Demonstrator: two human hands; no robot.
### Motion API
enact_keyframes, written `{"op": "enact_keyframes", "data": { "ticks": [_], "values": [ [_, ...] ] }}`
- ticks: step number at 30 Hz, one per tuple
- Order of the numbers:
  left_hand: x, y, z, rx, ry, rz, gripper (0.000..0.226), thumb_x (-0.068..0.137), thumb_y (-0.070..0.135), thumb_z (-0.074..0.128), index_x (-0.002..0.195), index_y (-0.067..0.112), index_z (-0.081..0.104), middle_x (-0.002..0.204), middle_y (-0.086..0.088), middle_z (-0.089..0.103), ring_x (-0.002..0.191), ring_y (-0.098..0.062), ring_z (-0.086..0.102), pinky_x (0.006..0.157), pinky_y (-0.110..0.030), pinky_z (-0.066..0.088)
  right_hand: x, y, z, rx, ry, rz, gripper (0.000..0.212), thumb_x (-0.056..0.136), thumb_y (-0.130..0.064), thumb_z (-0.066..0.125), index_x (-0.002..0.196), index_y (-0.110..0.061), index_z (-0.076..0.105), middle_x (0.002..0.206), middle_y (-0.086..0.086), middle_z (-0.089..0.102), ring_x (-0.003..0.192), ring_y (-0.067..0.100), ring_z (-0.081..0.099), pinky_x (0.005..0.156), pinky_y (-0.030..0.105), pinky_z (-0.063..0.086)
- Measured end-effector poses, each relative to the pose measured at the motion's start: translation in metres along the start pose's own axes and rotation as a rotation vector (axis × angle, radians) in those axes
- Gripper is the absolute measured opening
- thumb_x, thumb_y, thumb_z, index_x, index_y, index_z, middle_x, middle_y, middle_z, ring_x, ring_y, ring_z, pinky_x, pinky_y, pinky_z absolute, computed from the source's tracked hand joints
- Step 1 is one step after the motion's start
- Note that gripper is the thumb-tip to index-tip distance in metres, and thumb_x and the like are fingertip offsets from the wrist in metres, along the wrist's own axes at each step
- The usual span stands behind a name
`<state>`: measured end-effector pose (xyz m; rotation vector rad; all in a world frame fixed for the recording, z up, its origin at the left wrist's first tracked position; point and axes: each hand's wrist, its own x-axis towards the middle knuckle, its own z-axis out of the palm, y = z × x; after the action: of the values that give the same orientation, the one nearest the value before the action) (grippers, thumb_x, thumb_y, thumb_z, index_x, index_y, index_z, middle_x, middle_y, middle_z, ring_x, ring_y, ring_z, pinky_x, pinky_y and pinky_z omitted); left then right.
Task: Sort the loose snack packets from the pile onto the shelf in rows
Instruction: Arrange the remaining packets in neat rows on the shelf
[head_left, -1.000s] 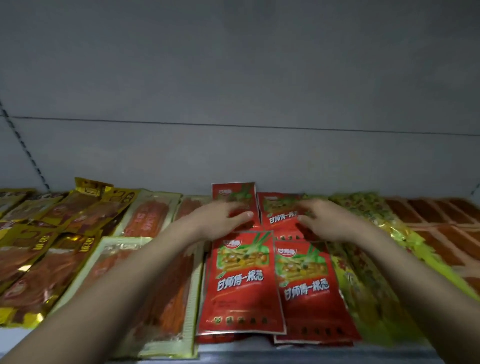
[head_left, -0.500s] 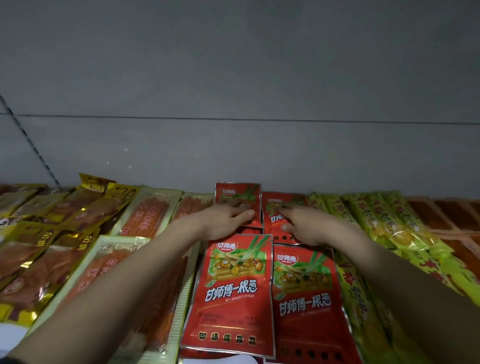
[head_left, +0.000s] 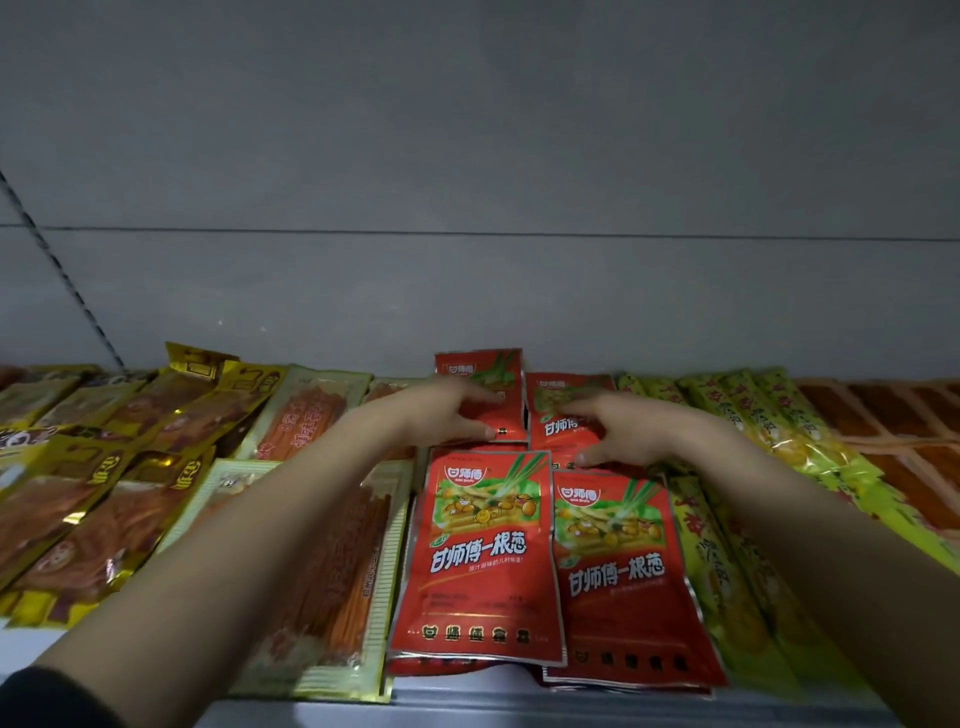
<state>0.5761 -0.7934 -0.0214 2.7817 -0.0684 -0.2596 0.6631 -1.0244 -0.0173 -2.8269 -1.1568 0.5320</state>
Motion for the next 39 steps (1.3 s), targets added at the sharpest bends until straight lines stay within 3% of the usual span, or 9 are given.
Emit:
{"op": "enact_keyframes", "data": {
  "ticks": [4,8,17,22,28,30,34,37,39],
  "values": [
    [0.002,0.005,-0.003,0.023,-0.054,-0.023,0.074,0.085,0.039,0.078,0.151,0.03,0.044,0.155,0.006,0.044,0.138,-0.016,0.046,0.112,-0.028,0.037,0.001,-0.003,-0.005,0.008,-0.023,0.029,0.088,0.081,-0.034,0.08,0.154,-0.025,0.032,0.156,-0.001,0.039,0.138,0.022,0.042,0.114,0.031,0.035],
    [0.006,0.009,-0.002,0.114,-0.053,-0.011,0.08,0.084,0.035,0.079,0.153,0.03,0.039,0.157,0.007,0.042,0.139,-0.017,0.044,0.103,-0.022,0.035,0.006,-0.003,-0.004,-0.021,-0.035,0.039,0.092,0.077,-0.033,0.083,0.154,-0.024,0.032,0.156,-0.001,0.039,0.138,0.022,0.044,0.113,0.031,0.036],
    [0.009,0.011,0.001,0.146,-0.036,0.041,0.065,0.091,0.032,0.072,0.151,0.028,0.045,0.155,0.004,0.045,0.135,-0.021,0.048,0.102,-0.025,0.038,0.015,-0.005,0.002,-0.041,0.019,0.018,0.086,0.079,-0.034,0.081,0.151,-0.022,0.037,0.15,0.003,0.048,0.134,0.024,0.048,0.109,0.031,0.04],
    [0.009,0.011,0.003,0.151,-0.036,0.065,0.062,0.094,0.029,0.069,0.151,0.028,0.044,0.155,0.003,0.044,0.134,-0.021,0.049,0.103,-0.026,0.039,0.017,-0.002,0.003,-0.061,-0.024,0.032,0.093,0.075,-0.034,0.084,0.153,-0.023,0.034,0.151,0.003,0.045,0.134,0.025,0.047,0.109,0.032,0.041],
    [0.006,0.014,0.003,0.158,0.002,0.051,0.059,0.094,0.024,0.069,0.149,0.027,0.048,0.152,0.004,0.048,0.134,-0.019,0.05,0.1,-0.022,0.038,0.017,-0.006,0.006,-0.053,0.03,0.036,0.087,0.073,-0.03,0.086,0.147,-0.024,0.042,0.142,0.001,0.054,0.127,0.024,0.053,0.103,0.032,0.045],
    [0.003,0.014,-0.002,0.127,0.02,0.03,0.062,0.091,0.022,0.072,0.148,0.025,0.049,0.15,0.003,0.052,0.131,-0.019,0.052,0.095,-0.018,0.037,0.012,-0.008,0.004,-0.047,0.025,0.039,0.088,0.072,-0.03,0.087,0.148,-0.023,0.042,0.142,0.0,0.055,0.125,0.023,0.054,0.104,0.033,0.045],
    [-0.016,0.014,-0.018,-0.095,0.091,-0.03,0.065,0.089,0.027,0.075,0.148,0.024,0.047,0.153,0.0,0.047,0.136,-0.02,0.047,0.108,-0.026,0.037,-0.013,-0.015,-0.012,0.004,0.105,0.032,0.084,0.081,-0.025,0.08,0.151,-0.02,0.036,0.15,0.001,0.046,0.133,0.022,0.049,0.109,0.031,0.04],
    [-0.037,0.024,-0.02,-0.134,0.21,0.066,0.046,0.096,0.028,0.067,0.14,0.022,0.057,0.145,0.001,0.055,0.127,-0.012,0.053,0.089,-0.003,0.033,-0.036,-0.027,-0.02,0.047,0.192,-0.018,0.067,0.086,-0.03,0.075,0.146,-0.023,0.046,0.146,-0.002,0.051,0.13,0.019,0.051,0.108,0.031,0.041],
    [-0.055,0.034,-0.012,-0.12,0.206,0.152,0.037,0.095,0.031,0.068,0.132,0.023,0.066,0.135,0.005,0.062,0.12,-0.008,0.057,0.085,-0.001,0.035,-0.054,-0.038,-0.019,0.014,0.113,-0.032,0.057,0.085,-0.035,0.074,0.138,-0.025,0.055,0.137,-0.007,0.059,0.12,0.016,0.058,0.1,0.027,0.045]
  ]
}}
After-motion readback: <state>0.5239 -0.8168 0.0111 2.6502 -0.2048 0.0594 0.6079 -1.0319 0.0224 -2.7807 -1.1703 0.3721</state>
